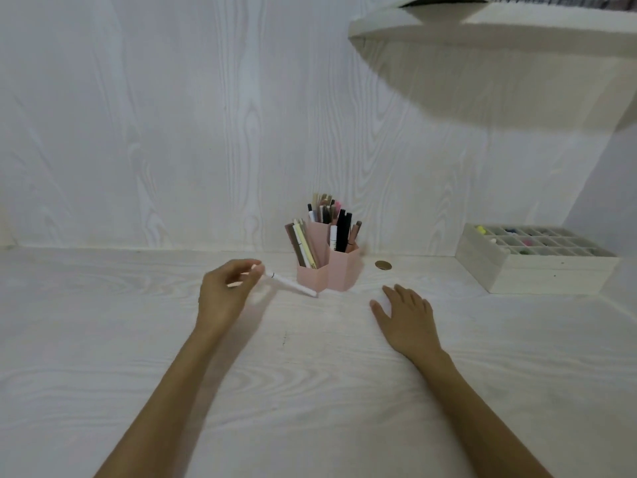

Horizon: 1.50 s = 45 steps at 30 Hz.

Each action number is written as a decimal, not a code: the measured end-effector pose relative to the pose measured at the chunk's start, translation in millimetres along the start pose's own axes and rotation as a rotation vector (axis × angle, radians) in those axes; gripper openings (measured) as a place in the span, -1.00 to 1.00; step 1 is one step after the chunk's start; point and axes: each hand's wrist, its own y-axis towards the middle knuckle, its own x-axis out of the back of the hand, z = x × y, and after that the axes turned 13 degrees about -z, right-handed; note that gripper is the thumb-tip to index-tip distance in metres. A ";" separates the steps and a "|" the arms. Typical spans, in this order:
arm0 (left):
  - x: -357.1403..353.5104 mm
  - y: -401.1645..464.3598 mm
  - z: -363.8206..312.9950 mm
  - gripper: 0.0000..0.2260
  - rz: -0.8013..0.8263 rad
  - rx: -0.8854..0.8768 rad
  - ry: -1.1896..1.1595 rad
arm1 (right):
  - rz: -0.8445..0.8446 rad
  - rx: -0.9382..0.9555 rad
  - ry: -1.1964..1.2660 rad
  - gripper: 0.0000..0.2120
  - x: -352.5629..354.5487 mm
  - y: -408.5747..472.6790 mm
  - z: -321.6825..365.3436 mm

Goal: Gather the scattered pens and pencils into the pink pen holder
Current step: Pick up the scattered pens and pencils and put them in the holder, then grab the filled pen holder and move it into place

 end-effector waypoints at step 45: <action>-77.0 16.7 -1.4 -0.32 -0.055 -0.353 0.402 | 0.126 0.009 -0.007 -0.44 5.0 -1.8 2.7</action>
